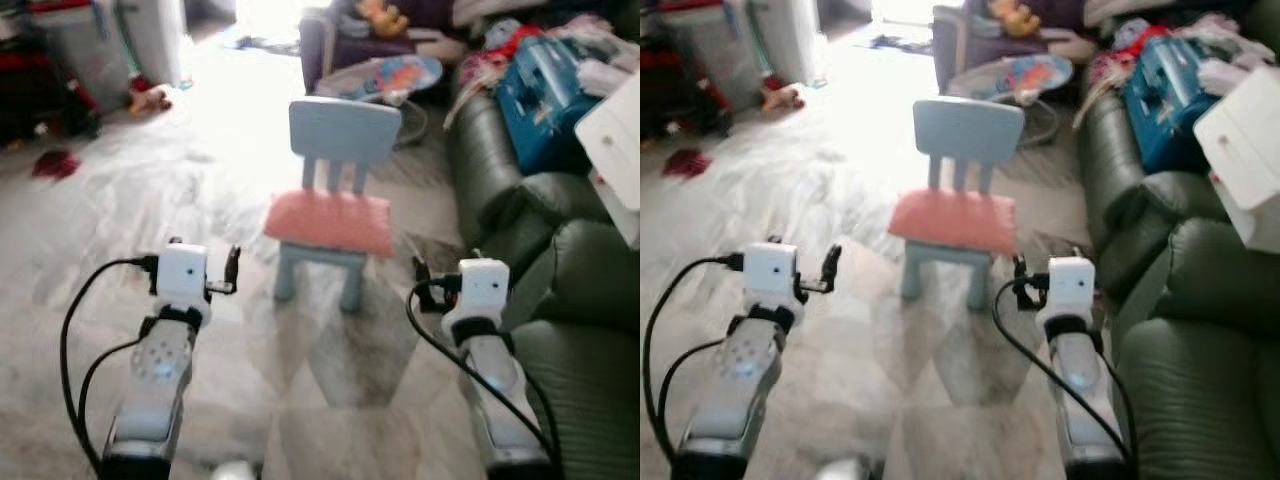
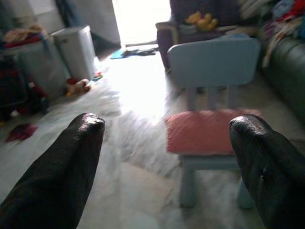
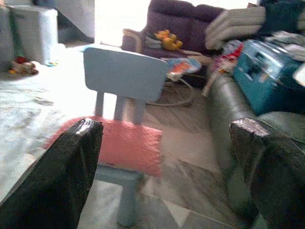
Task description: Move the pillow to the sofa
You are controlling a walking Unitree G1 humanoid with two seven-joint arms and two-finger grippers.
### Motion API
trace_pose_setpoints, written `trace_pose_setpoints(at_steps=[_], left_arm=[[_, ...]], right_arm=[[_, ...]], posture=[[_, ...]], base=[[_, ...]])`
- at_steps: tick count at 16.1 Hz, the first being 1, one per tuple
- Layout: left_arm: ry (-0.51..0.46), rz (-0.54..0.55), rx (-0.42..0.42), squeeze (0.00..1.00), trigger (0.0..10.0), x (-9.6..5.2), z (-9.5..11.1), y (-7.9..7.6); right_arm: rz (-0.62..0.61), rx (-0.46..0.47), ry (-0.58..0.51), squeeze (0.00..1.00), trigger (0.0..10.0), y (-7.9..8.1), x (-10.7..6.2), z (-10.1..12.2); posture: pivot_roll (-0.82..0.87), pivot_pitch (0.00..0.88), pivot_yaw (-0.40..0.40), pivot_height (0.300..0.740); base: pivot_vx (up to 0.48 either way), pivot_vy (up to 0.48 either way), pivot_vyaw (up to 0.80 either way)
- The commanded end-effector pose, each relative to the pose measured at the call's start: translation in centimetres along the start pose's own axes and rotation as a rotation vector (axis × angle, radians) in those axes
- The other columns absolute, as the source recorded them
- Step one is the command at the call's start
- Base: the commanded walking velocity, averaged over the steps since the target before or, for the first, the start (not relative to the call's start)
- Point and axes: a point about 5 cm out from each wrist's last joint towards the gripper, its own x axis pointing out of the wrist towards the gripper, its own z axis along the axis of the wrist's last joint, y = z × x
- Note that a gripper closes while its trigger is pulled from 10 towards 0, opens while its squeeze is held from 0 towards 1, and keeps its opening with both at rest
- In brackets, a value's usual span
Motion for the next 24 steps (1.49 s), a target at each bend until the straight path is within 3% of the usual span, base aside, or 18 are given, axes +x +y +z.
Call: trace_pose_setpoints(at_steps=[1,3,6,15,20,24], left_arm=[[-0.008,-0.025,-0.014,0.00,10.0,-0.1,0.4,-0.9],[0.021,-0.008,-0.019,0.00,10.0,-1.0,-0.1,-1.1],[0.047,0.004,-0.026,0.00,10.0,-2.0,-0.4,-1.1],[0.066,0.031,-0.002,0.00,10.0,-1.4,0.1,-0.2],[0.084,0.068,-0.008,0.00,10.0,-1.2,0.1,0.6],[0.057,0.037,-0.025,0.00,10.0,-1.0,0.6,-0.1]], right_arm=[[-0.027,-0.004,0.015,0.00,10.0,-1.1,-0.3,0.0],[-0.033,0.048,0.027,0.00,10.0,-1.1,-0.7,0.3],[-0.029,0.056,0.025,0.00,10.0,-1.1,-1.1,0.5],[-0.031,0.064,0.040,0.00,10.0,-1.3,-0.8,0.7],[-0.016,0.067,0.045,0.00,10.0,-1.1,-0.3,0.6],[-0.015,0.063,0.044,0.00,10.0,-1.2,-0.3,0.6]], posture=[[0.03,0.000,-0.046,0.740],[0.02,0.000,-0.054,0.740],[0.03,0.000,-0.056,0.740],[0.05,0.000,-0.046,0.740],[0.06,0.000,-0.055,0.740],[0.06,0.000,-0.056,0.740]], base=[[0.480,0.000,0.00],[0.480,0.000,0.00],[0.480,0.000,0.00],[0.463,0.000,0.00],[0.358,0.313,0.00],[0.291,0.381,0.00]])
